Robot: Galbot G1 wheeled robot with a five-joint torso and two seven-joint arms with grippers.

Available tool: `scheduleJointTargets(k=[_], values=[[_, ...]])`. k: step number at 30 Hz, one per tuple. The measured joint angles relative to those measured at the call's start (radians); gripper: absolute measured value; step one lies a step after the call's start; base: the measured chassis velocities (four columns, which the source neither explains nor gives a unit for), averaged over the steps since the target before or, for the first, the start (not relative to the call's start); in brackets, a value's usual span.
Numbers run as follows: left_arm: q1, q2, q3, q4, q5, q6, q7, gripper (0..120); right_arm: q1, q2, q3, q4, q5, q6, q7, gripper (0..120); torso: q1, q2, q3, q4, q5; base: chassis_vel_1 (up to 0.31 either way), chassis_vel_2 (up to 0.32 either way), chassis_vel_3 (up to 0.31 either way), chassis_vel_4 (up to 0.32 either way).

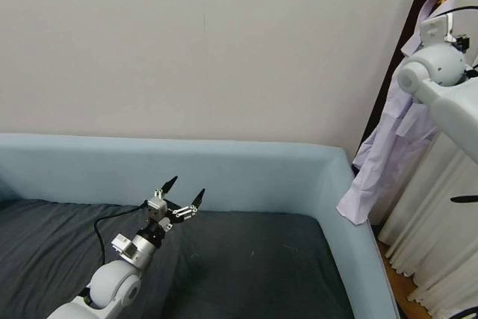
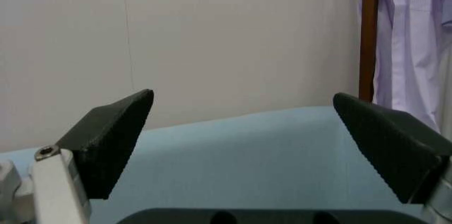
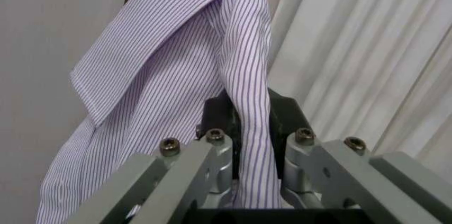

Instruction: Pick up the clothes from the sofa and hang them on the clothes hanger.

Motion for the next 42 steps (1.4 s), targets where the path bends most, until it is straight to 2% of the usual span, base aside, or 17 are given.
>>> scheduleJointTargets(k=[8,9,18,24,32,36,37,39,41,42], values=[[-0.002,-0.005,-0.001,0.006,0.000,-0.010,0.003,100,0.043,0.082,0.023,-0.113,0.091,-0.008,0.054,8,0.000,0.000,0.000,0.0013,-0.0004,0.000,0.000,0.000,0.000],[-0.003,-0.006,-0.001,0.005,-0.001,-0.010,0.003,100,0.048,0.088,0.025,-0.130,0.094,-0.008,0.055,8,0.000,0.000,0.000,0.0009,-0.0004,0.000,0.000,0.000,0.000],[0.006,-0.022,-0.005,0.014,0.001,-0.022,0.005,100,0.069,0.108,0.023,-0.205,0.095,0.003,0.039,8,0.000,0.000,0.000,0.0007,-0.0002,0.000,0.000,0.000,0.000],[0.022,-0.024,-0.013,0.005,0.004,-0.025,0.005,100,0.059,0.107,0.023,-0.201,0.092,0.007,0.042,8,0.000,0.000,0.000,0.0006,-0.0001,0.000,0.000,0.000,0.000],[0.060,-0.012,-0.034,-0.021,0.008,-0.025,0.005,100,-0.002,0.059,0.054,-0.090,0.116,-0.002,0.059,8,0.000,0.000,0.000,0.0006,-0.0002,0.000,0.000,0.000,0.000],[0.084,-0.012,-0.045,-0.029,0.015,-0.027,0.003,100,-0.065,-0.015,0.083,0.064,0.120,0.014,0.001,22,0.000,0.000,0.000,0.0008,0.0002,0.000,0.000,0.000,0.000],[0.084,-0.012,-0.045,-0.029,0.015,-0.027,0.003,100,-0.065,-0.015,0.083,0.064,0.120,0.014,0.001,22,0.000,0.000,0.000,0.0008,0.0002,0.000,0.000,0.000,0.000],[0.107,-0.020,-0.057,-0.035,0.019,-0.030,0.002,100,-0.115,-0.061,0.111,0.137,0.079,0.090,-0.067,30,0.000,0.000,0.000,0.0005,0.0000,0.000,0.000,0.000,0.000],[0.139,-0.037,-0.075,-0.053,0.015,-0.029,-0.005,100,-0.178,-0.106,0.145,0.216,0.050,0.236,-0.170,39,0.000,0.000,0.000,0.0003,0.0003,0.000,0.000,0.000,0.000],[0.139,-0.037,-0.075,-0.053,0.015,-0.029,-0.005,100,-0.178,-0.106,0.145,0.216,0.050,0.236,-0.170,39,0.000,0.000,0.000,0.0003,0.0003,0.000,0.000,0.000,0.000]])
